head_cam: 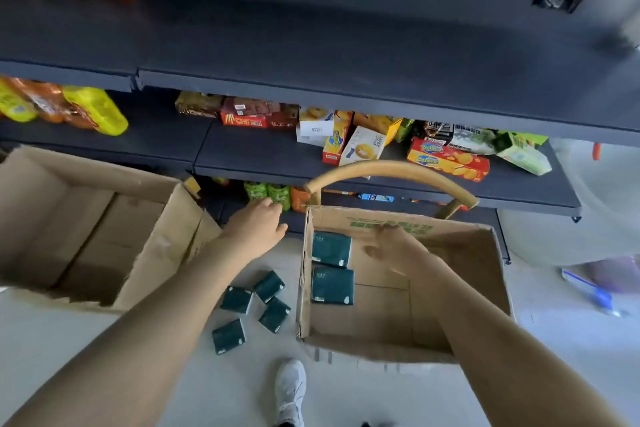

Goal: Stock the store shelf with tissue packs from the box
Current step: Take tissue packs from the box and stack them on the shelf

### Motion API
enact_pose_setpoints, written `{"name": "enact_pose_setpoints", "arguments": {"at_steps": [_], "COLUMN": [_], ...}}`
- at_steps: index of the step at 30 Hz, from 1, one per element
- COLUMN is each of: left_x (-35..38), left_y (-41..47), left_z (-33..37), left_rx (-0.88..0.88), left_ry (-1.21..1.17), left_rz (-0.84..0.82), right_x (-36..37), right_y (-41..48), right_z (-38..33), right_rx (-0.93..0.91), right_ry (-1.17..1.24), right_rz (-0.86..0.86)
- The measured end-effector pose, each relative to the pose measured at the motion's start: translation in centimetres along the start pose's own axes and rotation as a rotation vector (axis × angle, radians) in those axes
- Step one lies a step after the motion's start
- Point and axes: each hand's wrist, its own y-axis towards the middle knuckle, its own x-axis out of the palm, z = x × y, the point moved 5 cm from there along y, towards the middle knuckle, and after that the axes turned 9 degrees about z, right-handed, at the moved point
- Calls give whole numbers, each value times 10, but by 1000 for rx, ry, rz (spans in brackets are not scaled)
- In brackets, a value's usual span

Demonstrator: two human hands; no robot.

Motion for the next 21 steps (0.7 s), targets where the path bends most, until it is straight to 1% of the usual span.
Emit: {"name": "enact_pose_setpoints", "arguments": {"at_steps": [4,7,9,11,15,19,21], "left_x": [60,96,117,135,160,166,163], "left_y": [0,0,-2,-5,-8,-9,-9], "left_z": [-18,-30,-38,-43,-51,-49,-47], "left_rx": [-19,-36,-60,-77,-96,-98,-106], "left_ry": [-27,-46,-56,-70,-80,-64,-67], "left_rz": [-100,-125,-133,-129,-104,-98,-88], "right_x": [80,132,162,190,238,263,268], "right_y": [22,38,50,61,76,76,72], "right_z": [1,1,3,4,5,2,2], "right_rx": [98,184,241,324,583,676,730], "right_ry": [73,139,204,298,594,727,841], "right_rz": [-133,-200,-204,-171,-171,-162,-163]}}
